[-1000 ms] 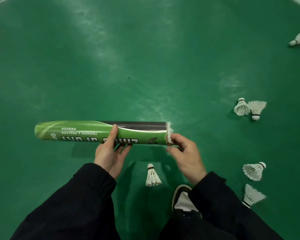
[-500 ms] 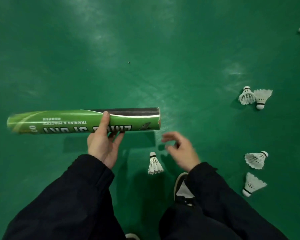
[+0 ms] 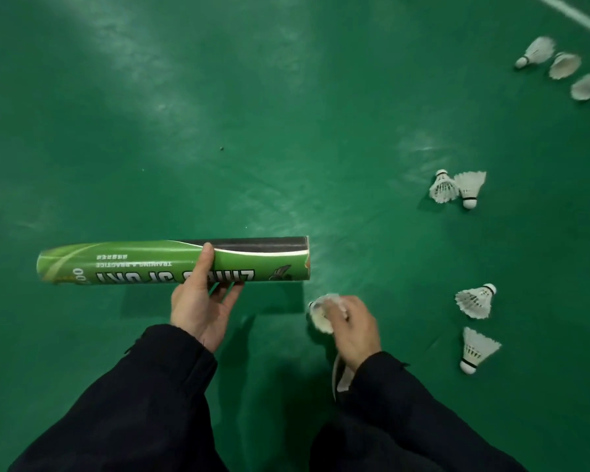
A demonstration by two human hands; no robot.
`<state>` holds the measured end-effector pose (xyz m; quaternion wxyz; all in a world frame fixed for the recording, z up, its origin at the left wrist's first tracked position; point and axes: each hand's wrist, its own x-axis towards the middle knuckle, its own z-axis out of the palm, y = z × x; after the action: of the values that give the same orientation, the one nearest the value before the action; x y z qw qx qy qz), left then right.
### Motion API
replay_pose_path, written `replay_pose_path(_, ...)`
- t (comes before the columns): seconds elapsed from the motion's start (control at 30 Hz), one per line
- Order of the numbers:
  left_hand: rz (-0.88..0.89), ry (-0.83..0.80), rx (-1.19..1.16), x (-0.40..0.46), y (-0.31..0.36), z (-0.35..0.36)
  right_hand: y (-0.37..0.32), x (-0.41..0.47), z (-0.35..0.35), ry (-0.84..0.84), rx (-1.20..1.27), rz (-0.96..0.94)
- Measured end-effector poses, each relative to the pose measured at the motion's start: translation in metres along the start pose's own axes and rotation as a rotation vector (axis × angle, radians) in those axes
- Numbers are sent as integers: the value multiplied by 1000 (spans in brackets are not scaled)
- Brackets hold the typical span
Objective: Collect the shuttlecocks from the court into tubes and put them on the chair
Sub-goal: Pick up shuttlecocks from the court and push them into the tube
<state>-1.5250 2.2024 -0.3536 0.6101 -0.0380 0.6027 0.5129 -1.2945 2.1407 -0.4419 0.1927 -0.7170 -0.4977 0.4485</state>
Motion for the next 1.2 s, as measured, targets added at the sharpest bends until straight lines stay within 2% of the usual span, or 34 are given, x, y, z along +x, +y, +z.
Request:
replay_pose_path(0.03, 0, -11, 29, -2, -4, 2, -7, -5, -20, 184, 306, 131)
replay_pose_path(0.07, -3, -29, 60, -4, -9, 6, -15, -10, -42, 300, 559, 206)
replay_pose_path(0.1, -14, -53, 96, -7, -15, 9, -22, -17, -61, 324, 717, 223)
replay_pose_path(0.13, -35, -90, 138, -11, -24, 15, -27, -24, -76, 300, 771, 208)
replay_pose_path(0.23, -132, -260, 271, -29, -60, 40, -28, -47, -100, 244, 670, 210)
replay_pose_path(0.3, -197, -342, 314, -41, -82, 58, -20, -57, -111, 370, 549, 269)
replay_pose_path(0.37, -237, -398, 336, -50, -99, 72, -8, -66, -124, 570, 382, 317)
replay_pose_path(0.47, -252, -451, 380, -59, -119, 83, 7, -89, -131, 714, 424, 250)
replay_pose_path(0.53, -263, -466, 391, -62, -127, 85, 11, -108, -132, 682, 451, 102)
replay_pose_path(0.6, -278, -472, 383, -62, -132, 88, 8, -124, -135, 481, 532, -22)
replay_pose_path(0.7, -250, -483, 408, -60, -138, 92, 9, -125, -134, 124, 621, 50)
replay_pose_path(0.8, -186, -511, 457, -61, -148, 98, 26, -107, -140, -92, 627, 150)
replay_pose_path(0.87, -156, -506, 464, -57, -152, 101, 33, -102, -146, -74, 724, 121)
replay_pose_path(0.9, -149, -492, 451, -53, -152, 102, 38, -99, -149, 31, 819, 131)
replay_pose_path(0.97, -156, -436, 415, -44, -149, 104, 56, -89, -152, 384, 934, 179)
replay_pose_path(1.0, -161, -412, 408, -40, -148, 104, 73, -80, -152, 560, 838, 203)
replay_pose_path(1.03, -167, -399, 411, -37, -148, 103, 92, -71, -154, 665, 614, 229)
replay_pose_path(1.07, -177, -397, 422, -36, -148, 101, 111, -63, -157, 631, 337, 259)
replay_pose_path(1.13, -204, -418, 453, -36, -152, 99, 149, -51, -155, 343, -141, 359)
replay_pose_path(1.17, -210, -423, 461, -38, -154, 100, 163, -48, -154, 257, -243, 437)
replay_pose_path(1.2, -213, -419, 461, -39, -156, 101, 173, -48, -153, 241, -285, 505)
